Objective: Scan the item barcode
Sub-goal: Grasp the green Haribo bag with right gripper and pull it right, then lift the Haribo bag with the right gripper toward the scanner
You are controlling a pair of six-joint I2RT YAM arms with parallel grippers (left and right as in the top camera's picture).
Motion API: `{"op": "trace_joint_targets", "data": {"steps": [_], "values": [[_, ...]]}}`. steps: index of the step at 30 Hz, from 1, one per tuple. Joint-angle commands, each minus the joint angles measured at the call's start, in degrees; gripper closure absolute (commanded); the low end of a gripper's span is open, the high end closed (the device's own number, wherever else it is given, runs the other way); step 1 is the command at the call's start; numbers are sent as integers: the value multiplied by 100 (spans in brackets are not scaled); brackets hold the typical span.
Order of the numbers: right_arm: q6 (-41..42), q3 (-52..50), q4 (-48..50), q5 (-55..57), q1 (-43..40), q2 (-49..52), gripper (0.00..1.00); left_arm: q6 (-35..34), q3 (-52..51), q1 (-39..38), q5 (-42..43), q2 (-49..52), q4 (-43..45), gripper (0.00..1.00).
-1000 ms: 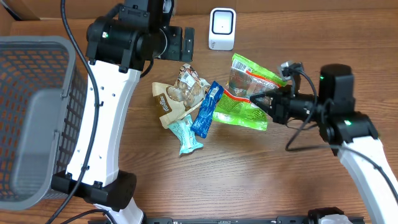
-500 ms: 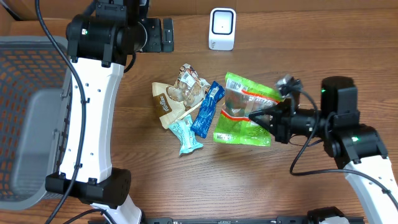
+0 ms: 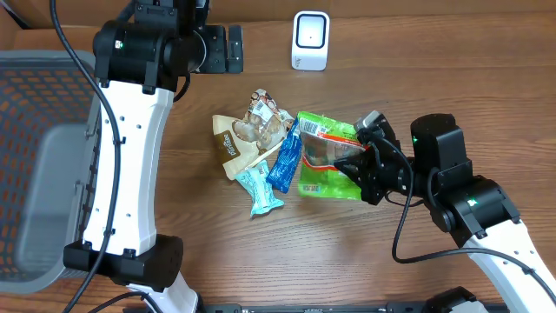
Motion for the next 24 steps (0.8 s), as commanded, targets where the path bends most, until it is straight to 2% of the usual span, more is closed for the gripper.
{"op": "trace_joint_targets", "data": {"steps": [1, 9, 15, 21, 24], "values": [[-33, 170, 92, 437, 33, -13, 96, -57, -48, 31, -55, 50, 17, 0], [437, 170, 188, 1228, 33, 931, 96, -57, -48, 31, -55, 50, 17, 0], [1045, 186, 151, 3167, 33, 1220, 96, -55, -48, 31, -55, 50, 17, 0], [1113, 739, -789, 5071, 33, 1429, 96, -57, -48, 31, -55, 50, 17, 0], [1110, 1364, -1508, 5814, 72, 2035, 96, -57, -48, 31, -55, 50, 17, 0]]}}
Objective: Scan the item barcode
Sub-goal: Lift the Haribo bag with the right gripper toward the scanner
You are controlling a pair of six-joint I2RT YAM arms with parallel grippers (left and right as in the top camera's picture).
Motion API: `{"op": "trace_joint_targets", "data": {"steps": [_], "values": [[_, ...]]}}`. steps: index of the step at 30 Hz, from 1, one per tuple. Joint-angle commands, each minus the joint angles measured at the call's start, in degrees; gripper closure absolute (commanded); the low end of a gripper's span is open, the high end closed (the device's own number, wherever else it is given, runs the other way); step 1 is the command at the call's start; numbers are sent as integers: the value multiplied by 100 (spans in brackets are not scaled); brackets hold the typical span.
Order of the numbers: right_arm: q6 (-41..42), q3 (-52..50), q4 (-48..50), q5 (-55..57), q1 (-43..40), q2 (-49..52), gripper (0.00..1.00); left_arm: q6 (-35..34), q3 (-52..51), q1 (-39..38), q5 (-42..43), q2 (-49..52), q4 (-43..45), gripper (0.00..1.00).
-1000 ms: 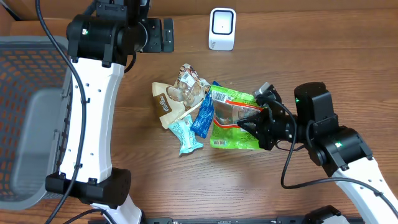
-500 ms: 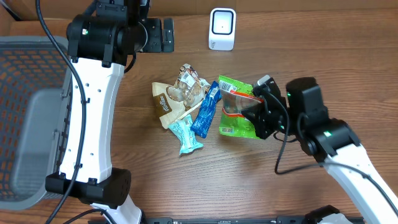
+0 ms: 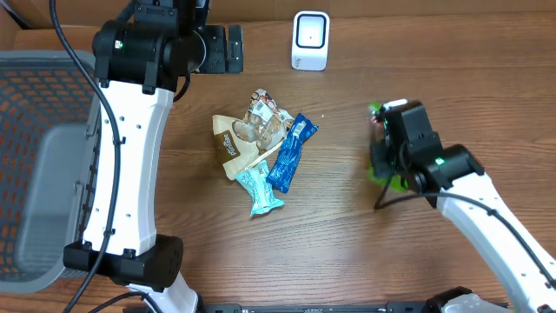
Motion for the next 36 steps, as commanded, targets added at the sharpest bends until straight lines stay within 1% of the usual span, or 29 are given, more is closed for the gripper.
{"op": "trace_joint_targets", "data": {"steps": [1, 8, 11, 13, 14, 15, 17, 18, 20, 21, 22, 23, 25, 28, 29, 30, 33, 36], "values": [[90, 804, -431, 1272, 83, 627, 96, -55, -48, 31, -52, 50, 13, 1], [258, 1773, -1443, 1609, 431, 2535, 96, -57, -48, 31, -52, 50, 15, 0], [267, 1919, -1561, 1392, 719, 2896, 96, -55, -48, 31, -52, 50, 13, 0], [267, 1919, -1550, 1073, 960, 2979, 92, -57, -48, 31, -52, 50, 15, 0], [267, 1919, -1539, 824, 1110, 2992, 87, -57, -48, 31, -52, 50, 13, 0], [267, 1919, -1537, 507, 1268, 2992, 76, -57, -48, 31, -52, 50, 13, 0], [267, 1919, -1550, 90, 1421, 2992, 63, -57, -48, 31, -52, 50, 13, 0], [267, 1919, -1558, -201, 1497, 2992, 52, -57, -48, 31, -52, 50, 13, 0], [267, 1919, -1556, -813, 1600, 2992, 24, -57, -48, 31, -52, 50, 13, 0], [269, 1923, -1556, -914, 1606, 2990, 16, -57, -48, 31, -52, 50, 15, 0], [269, 1967, -1572, -1283, 1613, 2986, 3, -57, -48, 31, -52, 50, 13, 1], [317, 2017, -1591, -1432, 1611, 2983, 0, -57, -48, 31, -52, 50, 13, 0], [549, 2249, -1733, -1434, 1497, 2953, 0, -57, -48, 31, -52, 50, 13, 0], [518, 2841, -2197, -1425, 1106, 2896, 0, -57, -48, 31, -52, 50, 15, 0], [413, 2951, -2304, -1412, 1008, 2892, 0, -57, -48, 31, -52, 50, 13, 0], [-245, 3012, -2485, -1412, 754, 2887, 0, -55, -48, 31, -52, 50, 13, 0], [-754, 2754, -2463, -1414, 542, 2889, 0, -55, -48, 31, -52, 50, 13, 0], [-863, 2234, -2208, -1414, 411, 2889, 0, -57, -48, 31, -52, 50, 15, 0]]}}
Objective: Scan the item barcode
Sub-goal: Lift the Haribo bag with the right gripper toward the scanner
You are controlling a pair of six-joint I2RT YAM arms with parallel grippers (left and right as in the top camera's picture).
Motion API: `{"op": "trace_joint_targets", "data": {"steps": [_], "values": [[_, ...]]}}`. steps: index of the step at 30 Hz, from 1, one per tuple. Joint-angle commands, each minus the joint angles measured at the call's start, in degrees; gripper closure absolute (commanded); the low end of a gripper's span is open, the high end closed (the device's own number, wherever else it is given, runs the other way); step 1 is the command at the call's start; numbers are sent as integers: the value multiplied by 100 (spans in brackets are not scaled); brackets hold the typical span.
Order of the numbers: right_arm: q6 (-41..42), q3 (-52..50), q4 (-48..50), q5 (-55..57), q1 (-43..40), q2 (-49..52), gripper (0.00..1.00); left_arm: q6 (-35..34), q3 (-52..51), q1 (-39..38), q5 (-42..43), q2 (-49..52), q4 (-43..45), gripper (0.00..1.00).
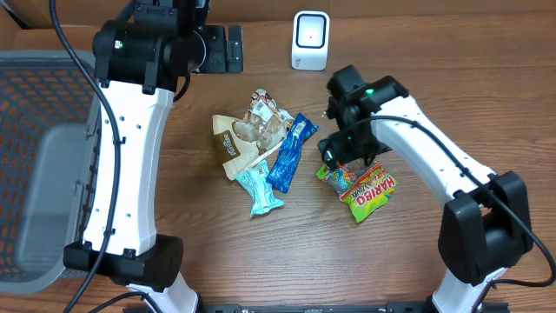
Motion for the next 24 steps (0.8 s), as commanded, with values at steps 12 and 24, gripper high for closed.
{"op": "trace_joint_targets", "data": {"steps": [12, 24], "values": [[-348, -1952, 1853, -201, -79, -85, 19, -57, -48, 31, -55, 50, 17, 0], [310, -1956, 2450, -201, -74, -87, 96, -57, -48, 31, -55, 50, 20, 0]]}}
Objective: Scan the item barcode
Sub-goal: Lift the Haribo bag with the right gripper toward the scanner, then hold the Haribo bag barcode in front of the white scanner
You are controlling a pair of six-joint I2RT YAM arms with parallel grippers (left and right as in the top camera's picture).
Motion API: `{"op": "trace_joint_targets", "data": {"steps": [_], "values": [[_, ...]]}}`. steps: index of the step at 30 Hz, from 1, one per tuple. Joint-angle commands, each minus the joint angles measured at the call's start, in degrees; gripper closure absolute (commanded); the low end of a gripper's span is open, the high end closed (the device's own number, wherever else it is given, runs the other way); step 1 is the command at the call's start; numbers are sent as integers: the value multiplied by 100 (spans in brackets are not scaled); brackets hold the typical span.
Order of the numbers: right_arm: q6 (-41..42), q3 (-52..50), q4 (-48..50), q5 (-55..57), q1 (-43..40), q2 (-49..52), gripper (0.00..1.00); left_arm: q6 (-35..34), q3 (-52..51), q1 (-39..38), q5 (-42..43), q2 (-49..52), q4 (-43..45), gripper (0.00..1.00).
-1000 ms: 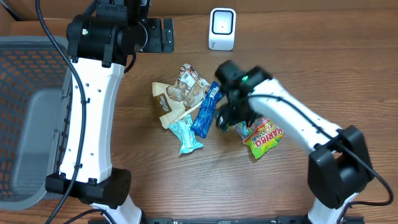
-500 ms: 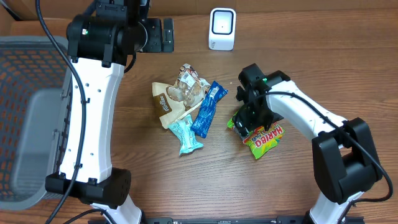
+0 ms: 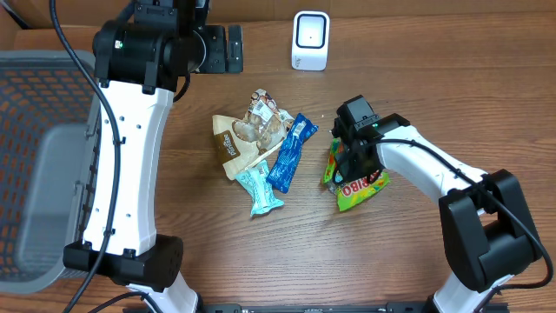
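My right gripper (image 3: 344,163) is shut on the left edge of a green Haribo bag (image 3: 363,188), just right of the snack pile. The bag's red lettering faces up and it tilts toward the lower right. The gripper's fingers are hidden under the wrist. The white barcode scanner (image 3: 310,41) stands at the back centre of the table, well beyond the bag. My left gripper (image 3: 223,48) hangs at the back left of the scanner with nothing visible in it, and its jaw gap cannot be made out.
A snack pile lies mid-table: a beige packet (image 3: 231,145), a clear wrapper (image 3: 264,113), a blue bar (image 3: 290,153) and a light-blue packet (image 3: 261,188). A grey mesh basket (image 3: 35,130) fills the left edge. My left arm's white links stand beside it.
The right gripper has shifted a little toward the front and right with the bag. The bag has turned, so its lettering now runs nearly level instead of slanting down.
My right gripper first sat on the green bag lying against the pile. Then it was off to the right, the bag mostly hidden beneath it. Later the bag hung nearer the scanner with its Haribo face up, and it is now slightly lower.
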Motion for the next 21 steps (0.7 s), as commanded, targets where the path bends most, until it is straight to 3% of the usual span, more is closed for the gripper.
{"op": "trace_joint_targets", "data": {"steps": [1, 12, 21], "values": [[455, 122, -2, -195, 28, 151, 96, -57, -48, 31, -55, 50, 15, 0], [767, 2223, -1464, -446, 22, 149, 96, -57, -48, 31, -55, 50, 15, 0], [765, 2192, -1405, -446, 22, 219, 96, -57, -48, 31, -55, 50, 15, 0]]}}
